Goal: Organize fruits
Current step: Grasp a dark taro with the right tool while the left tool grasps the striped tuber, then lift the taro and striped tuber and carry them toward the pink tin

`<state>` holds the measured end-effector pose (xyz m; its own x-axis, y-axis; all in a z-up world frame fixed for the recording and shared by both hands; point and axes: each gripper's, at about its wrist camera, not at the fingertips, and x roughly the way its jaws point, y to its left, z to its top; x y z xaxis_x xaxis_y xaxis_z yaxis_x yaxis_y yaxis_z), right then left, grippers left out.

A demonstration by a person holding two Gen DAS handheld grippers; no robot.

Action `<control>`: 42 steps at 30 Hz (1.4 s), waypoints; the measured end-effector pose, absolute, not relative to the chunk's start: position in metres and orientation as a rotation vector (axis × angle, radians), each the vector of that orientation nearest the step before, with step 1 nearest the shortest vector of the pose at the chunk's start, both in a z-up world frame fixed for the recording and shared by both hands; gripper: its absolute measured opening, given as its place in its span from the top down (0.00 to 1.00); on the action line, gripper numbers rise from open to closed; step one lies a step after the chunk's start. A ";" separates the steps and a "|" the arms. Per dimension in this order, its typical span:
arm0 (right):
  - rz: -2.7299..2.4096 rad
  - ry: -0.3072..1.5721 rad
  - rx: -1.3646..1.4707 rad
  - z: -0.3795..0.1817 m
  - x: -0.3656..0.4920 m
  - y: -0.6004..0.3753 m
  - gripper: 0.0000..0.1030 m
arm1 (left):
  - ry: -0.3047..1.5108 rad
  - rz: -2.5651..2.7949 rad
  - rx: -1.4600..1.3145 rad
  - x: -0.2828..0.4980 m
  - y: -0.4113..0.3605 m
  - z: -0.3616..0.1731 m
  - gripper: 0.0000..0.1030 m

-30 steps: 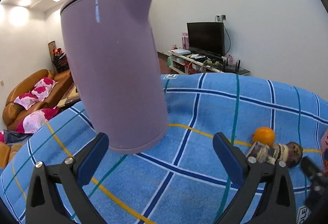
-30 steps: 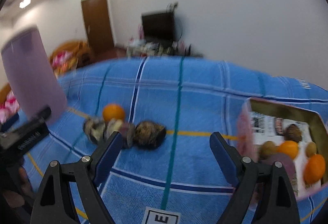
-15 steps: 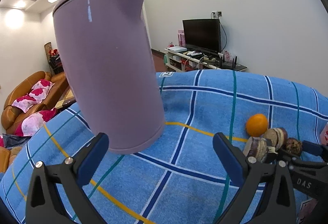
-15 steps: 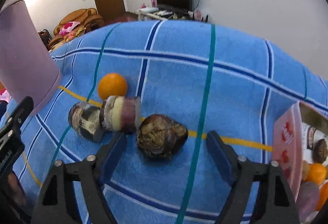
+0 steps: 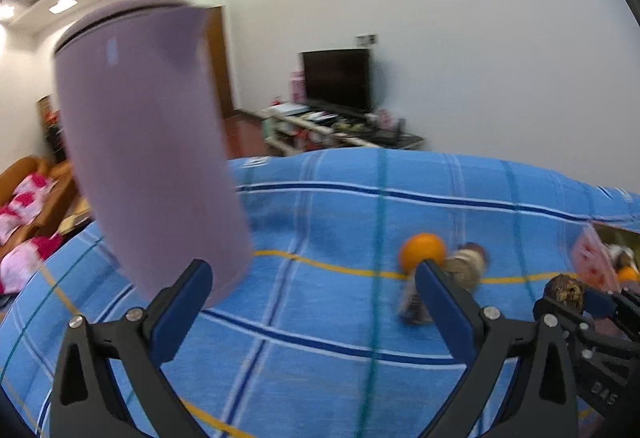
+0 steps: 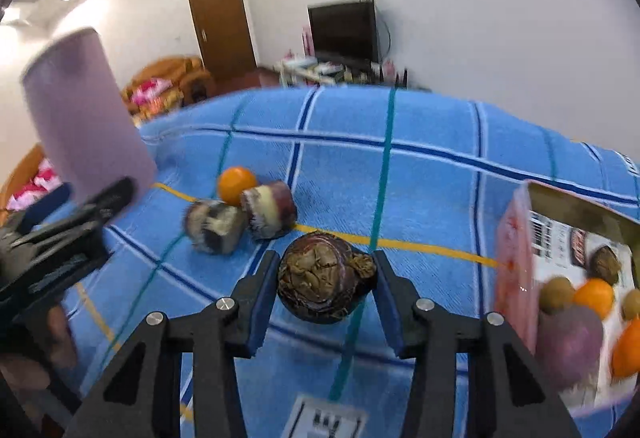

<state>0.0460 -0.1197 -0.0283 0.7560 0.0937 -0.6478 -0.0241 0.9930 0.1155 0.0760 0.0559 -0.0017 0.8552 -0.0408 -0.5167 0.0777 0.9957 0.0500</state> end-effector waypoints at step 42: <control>0.097 0.569 0.245 -0.014 0.008 -0.144 0.53 | 0.620 -0.102 -0.005 0.087 0.029 -0.009 0.53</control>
<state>0.0075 -0.1443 -0.0140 0.8388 0.1581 -0.5210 -0.0229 0.9663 0.2563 0.0867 0.0292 -0.0089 0.8090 -0.0968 -0.5798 0.0940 0.9950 -0.0349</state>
